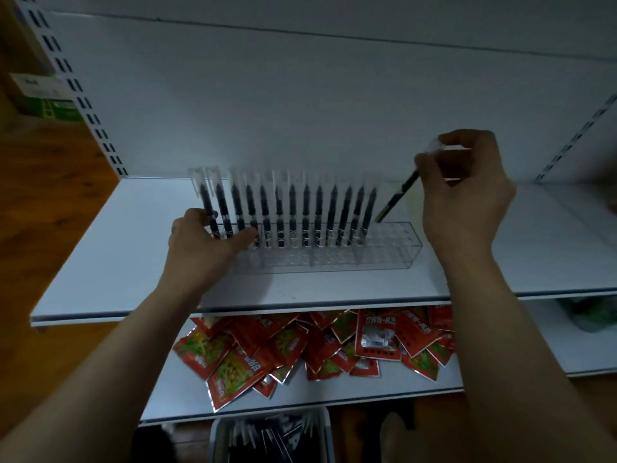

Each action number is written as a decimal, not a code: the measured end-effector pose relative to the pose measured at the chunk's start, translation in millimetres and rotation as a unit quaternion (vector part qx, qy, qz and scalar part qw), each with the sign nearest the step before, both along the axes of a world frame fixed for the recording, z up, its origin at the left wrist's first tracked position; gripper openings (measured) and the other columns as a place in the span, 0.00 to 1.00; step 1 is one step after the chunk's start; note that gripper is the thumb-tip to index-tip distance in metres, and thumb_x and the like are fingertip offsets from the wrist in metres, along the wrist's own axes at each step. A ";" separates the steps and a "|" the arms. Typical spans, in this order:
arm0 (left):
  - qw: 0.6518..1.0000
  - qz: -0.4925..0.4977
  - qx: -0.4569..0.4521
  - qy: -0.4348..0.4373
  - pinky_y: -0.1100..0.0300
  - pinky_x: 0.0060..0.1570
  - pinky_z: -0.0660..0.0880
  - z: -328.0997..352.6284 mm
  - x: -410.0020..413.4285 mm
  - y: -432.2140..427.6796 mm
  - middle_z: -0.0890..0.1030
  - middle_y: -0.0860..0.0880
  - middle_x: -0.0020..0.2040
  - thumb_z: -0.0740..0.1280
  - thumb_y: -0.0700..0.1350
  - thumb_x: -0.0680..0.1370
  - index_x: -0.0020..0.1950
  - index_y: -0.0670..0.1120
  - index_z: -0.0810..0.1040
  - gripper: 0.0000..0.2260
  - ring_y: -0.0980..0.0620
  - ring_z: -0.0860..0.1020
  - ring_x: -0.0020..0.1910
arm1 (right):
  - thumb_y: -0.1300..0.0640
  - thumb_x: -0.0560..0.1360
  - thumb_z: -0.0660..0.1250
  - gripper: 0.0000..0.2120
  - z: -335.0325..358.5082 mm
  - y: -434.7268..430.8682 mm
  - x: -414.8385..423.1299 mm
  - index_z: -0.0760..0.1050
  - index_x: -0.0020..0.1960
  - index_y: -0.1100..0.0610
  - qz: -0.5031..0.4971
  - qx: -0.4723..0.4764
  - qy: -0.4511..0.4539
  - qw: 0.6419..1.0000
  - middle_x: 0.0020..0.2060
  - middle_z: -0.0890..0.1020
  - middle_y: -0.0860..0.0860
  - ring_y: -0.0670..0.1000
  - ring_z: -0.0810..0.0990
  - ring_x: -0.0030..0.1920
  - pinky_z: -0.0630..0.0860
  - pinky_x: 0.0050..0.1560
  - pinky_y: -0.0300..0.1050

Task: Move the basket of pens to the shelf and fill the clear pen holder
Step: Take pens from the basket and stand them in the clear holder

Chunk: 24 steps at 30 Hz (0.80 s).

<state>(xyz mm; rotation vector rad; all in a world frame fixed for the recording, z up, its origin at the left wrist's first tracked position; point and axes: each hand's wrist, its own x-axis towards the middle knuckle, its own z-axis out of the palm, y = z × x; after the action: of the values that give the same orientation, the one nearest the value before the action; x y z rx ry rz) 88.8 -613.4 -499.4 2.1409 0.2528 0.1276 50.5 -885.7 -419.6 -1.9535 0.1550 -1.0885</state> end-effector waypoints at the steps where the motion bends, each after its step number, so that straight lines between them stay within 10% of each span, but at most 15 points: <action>1: 1.000 0.000 -0.002 -0.003 0.50 0.54 0.73 0.3 -0.6 -0.7 0.74 0.45 0.63 0.75 0.61 0.67 0.66 0.45 0.72 0.34 0.45 0.75 0.58 | 0.57 0.75 0.71 0.08 -1.8 -2.4 0.4 0.75 0.52 0.53 -0.004 0.002 0.004 1.000 0.40 0.78 0.37 0.35 0.78 0.39 0.74 0.43 0.29; 24: 1.000 0.007 -0.004 -0.005 0.45 0.67 0.68 18.0 -33.6 2.1 0.67 0.43 0.70 0.76 0.58 0.68 0.73 0.43 0.63 0.41 0.43 0.67 0.68 | 0.64 0.76 0.65 0.22 -18.0 22.4 -43.3 0.72 0.68 0.51 0.075 -0.079 0.164 0.981 0.57 0.78 0.51 0.46 0.76 0.55 0.72 0.57 0.41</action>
<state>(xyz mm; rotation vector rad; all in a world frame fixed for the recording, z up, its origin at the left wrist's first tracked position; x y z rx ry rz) 55.2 -611.3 -481.4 2.1312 0.2620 0.1464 7.2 -863.3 -437.6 -2.2391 0.0995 -0.6943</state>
